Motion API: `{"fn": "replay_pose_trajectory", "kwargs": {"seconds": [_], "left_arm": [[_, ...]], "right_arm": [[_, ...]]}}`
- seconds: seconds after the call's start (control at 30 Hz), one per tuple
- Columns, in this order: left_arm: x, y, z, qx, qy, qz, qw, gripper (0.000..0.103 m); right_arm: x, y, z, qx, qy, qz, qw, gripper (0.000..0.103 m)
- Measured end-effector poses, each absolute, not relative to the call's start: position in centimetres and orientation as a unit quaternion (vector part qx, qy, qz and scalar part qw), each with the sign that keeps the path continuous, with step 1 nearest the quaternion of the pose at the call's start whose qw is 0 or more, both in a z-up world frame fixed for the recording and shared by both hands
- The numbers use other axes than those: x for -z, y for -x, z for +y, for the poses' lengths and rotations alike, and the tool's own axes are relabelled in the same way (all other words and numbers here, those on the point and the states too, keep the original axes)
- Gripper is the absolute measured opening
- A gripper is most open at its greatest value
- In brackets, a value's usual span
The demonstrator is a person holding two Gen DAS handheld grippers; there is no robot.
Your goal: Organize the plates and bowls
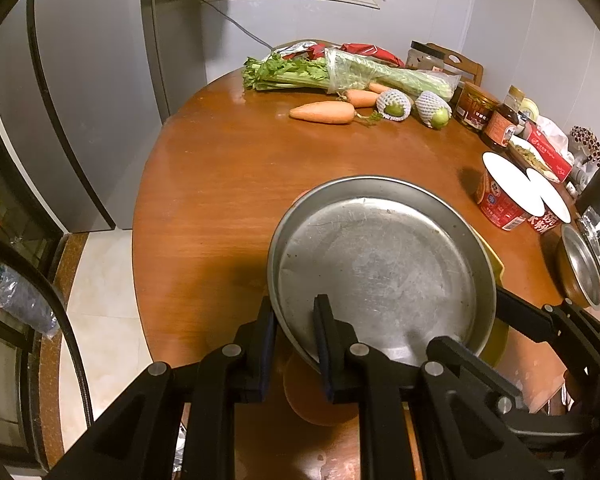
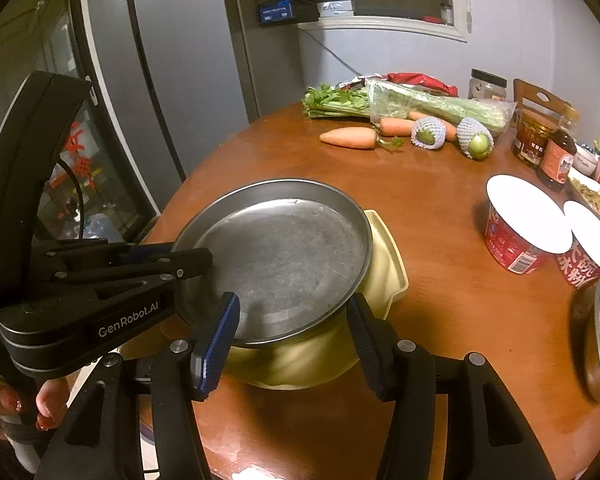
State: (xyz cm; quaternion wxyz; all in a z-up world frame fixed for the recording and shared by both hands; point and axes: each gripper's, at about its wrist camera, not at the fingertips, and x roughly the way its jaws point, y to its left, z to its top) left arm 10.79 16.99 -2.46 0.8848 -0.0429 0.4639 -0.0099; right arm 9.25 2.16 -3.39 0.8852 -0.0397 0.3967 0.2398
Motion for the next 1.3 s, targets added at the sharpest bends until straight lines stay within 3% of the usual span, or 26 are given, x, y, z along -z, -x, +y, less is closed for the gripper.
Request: {"fn": "replay_pose_trajectory", "kwargs": {"seconds": [0.77, 0.87, 0.93, 1.3], "left_arm": [[1.8, -10.2, 17.2, 0.002, 0.046, 0.456, 0.889, 0.022], [1.3, -10.0, 17.4, -0.003, 0.051, 0.452, 0.891, 0.032], [0.9, -9.8, 17.5, -0.008, 0.053, 0.447, 0.893, 0.044], [-0.9, -7.1, 18.5, -0.050, 0.086, 0.434, 0.895, 0.052]], "right_arm": [[2.5, -8.9, 1.4, -0.234, 0.039, 0.381, 0.894, 0.072], [2.4, -8.8, 1.1, -0.231, 0.038, 0.382, 0.894, 0.072], [2.2, -8.7, 0.9, -0.231, 0.035, 0.379, 0.895, 0.072], [-0.6, -9.6, -1.6, -0.238, 0.022, 0.352, 0.905, 0.072]]}}
